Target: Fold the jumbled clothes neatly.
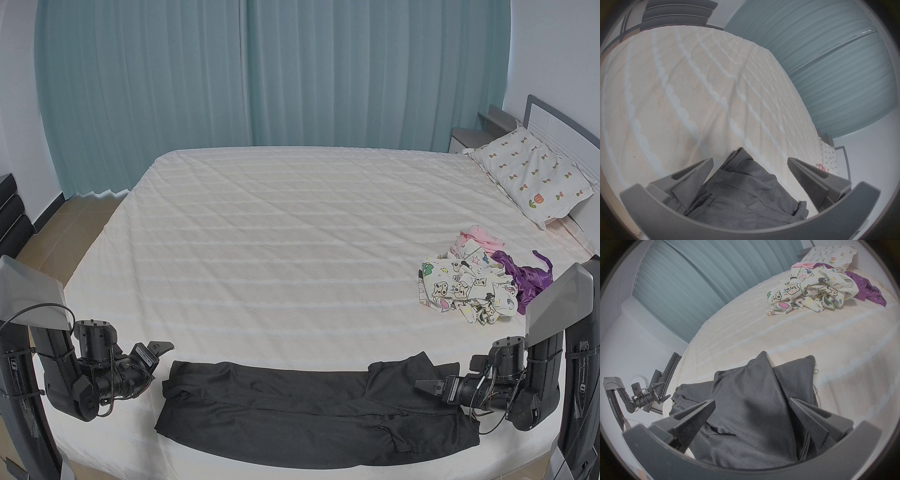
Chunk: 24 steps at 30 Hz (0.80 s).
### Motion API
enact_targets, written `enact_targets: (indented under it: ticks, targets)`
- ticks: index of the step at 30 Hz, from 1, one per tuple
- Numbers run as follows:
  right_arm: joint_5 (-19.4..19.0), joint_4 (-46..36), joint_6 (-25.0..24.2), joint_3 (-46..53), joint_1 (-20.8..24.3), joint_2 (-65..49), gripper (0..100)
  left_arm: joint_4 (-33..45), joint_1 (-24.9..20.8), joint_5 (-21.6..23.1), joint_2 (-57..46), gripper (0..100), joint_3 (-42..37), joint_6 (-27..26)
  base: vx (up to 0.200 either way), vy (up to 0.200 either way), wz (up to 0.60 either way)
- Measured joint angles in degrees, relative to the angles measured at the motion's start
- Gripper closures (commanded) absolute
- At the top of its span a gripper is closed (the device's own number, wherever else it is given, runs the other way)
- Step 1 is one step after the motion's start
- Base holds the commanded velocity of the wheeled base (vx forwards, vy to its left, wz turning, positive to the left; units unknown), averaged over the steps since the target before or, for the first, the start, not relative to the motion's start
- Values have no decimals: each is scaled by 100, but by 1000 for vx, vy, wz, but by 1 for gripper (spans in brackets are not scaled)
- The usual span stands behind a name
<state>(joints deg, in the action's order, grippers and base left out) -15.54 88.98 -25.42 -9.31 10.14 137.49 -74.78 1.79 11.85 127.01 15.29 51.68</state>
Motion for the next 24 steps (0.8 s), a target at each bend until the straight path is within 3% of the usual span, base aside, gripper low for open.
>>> enact_targets:
  ticks: [1,2,12,24]
  targets:
    - [0,0,0,4,2,5,0,0,0,0,2,0,0,5,0,0,0]
    - [0,0,2,4,2,9,100,2,0,0,5,0,0,5,0,0,0]
    - [9,0,802,246,-1,223,100,2,2,-6,9,0,1,7,0,0,0]
    - [-5,2,837,701,-122,163,100,4,2,-6,24,0,-2,-2,0,0,0]
